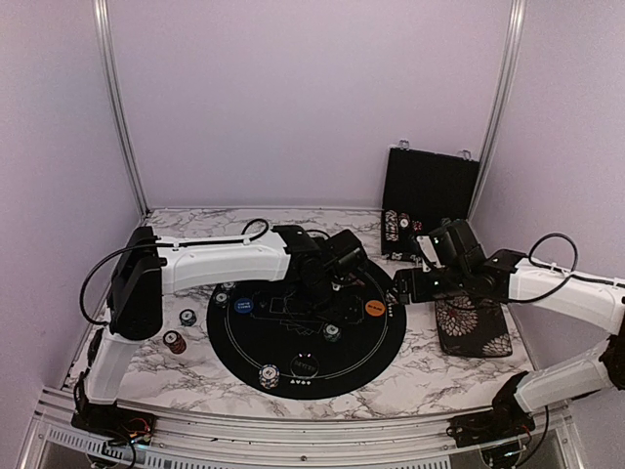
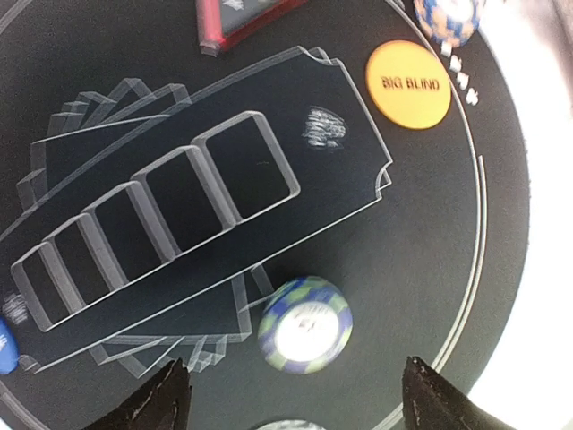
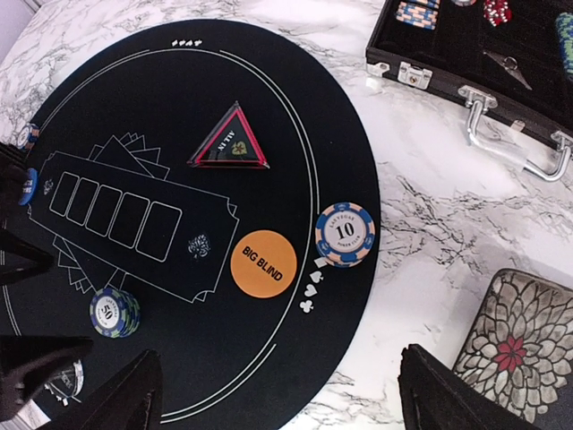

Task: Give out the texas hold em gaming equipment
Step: Place the poker chips pile on the poker table mat, then move the pile of poker chips to the big blind area.

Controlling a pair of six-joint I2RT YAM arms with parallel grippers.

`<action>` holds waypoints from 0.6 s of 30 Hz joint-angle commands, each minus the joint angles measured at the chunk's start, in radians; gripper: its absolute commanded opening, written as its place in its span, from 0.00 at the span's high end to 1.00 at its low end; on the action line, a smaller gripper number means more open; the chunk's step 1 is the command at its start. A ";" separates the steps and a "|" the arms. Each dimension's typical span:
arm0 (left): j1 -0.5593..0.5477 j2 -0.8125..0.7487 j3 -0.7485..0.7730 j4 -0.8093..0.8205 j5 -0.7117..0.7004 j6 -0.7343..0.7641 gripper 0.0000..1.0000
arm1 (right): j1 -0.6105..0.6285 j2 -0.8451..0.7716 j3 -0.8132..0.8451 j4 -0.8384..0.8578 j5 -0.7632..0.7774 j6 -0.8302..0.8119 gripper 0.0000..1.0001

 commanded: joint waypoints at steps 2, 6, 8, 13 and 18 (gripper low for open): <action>0.080 -0.215 -0.176 0.092 0.005 0.007 0.16 | 0.041 0.066 0.086 -0.007 0.027 0.009 0.11; 0.157 -0.347 -0.321 0.153 0.010 0.009 0.16 | 0.116 0.158 0.145 -0.008 0.050 0.029 0.12; 0.200 -0.411 -0.391 0.179 0.014 0.013 0.16 | 0.152 0.215 0.183 -0.012 0.053 0.042 0.13; 0.310 -0.560 -0.542 0.226 0.024 0.039 0.16 | 0.250 0.377 0.297 -0.031 0.075 0.070 0.14; 0.389 -0.661 -0.660 0.273 0.059 0.062 0.16 | 0.335 0.525 0.403 -0.071 0.077 0.098 0.17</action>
